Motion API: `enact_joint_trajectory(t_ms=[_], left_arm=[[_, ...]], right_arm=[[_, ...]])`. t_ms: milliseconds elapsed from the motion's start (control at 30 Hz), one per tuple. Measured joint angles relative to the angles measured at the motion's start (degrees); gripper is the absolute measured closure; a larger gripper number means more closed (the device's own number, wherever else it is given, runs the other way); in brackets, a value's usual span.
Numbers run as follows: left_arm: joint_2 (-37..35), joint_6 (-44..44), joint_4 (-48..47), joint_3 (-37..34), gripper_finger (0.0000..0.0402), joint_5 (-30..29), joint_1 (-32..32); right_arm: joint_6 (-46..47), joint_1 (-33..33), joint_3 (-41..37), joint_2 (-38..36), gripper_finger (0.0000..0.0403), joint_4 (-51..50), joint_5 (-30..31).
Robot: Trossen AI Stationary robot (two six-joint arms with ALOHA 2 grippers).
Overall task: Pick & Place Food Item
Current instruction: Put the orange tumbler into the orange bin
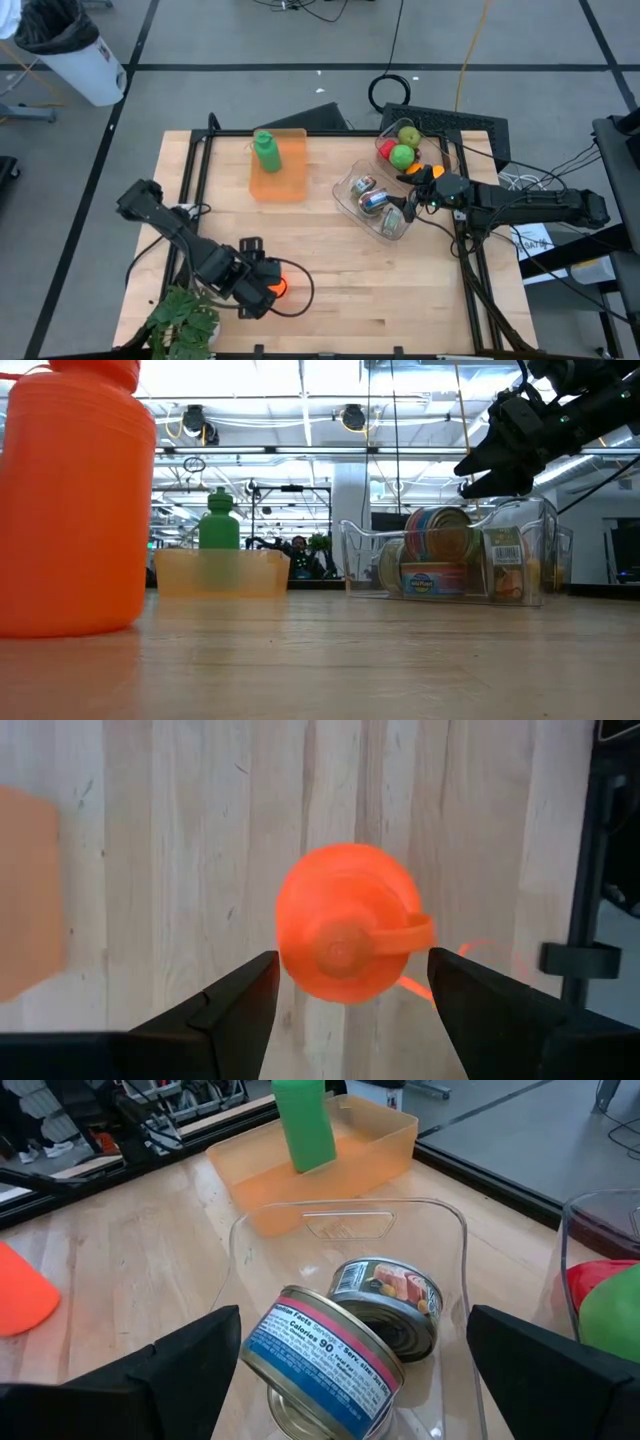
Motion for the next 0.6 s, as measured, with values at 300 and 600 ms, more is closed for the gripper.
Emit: enact_joint_trajectory(t_ms=[300, 600], left_arm=[[0.3, 0.6, 1.2, 0.0, 0.0131, 0.0, 1.3], [2.9, 4.1, 1.6, 0.0, 0.0131, 0.3, 2.1]], right_arm=[[0.0, 0.0, 0.0, 0.0, 0.0035, 0.0, 0.0], [0.0, 0.0, 0.0, 0.0, 0.0035, 0.0, 0.0]])
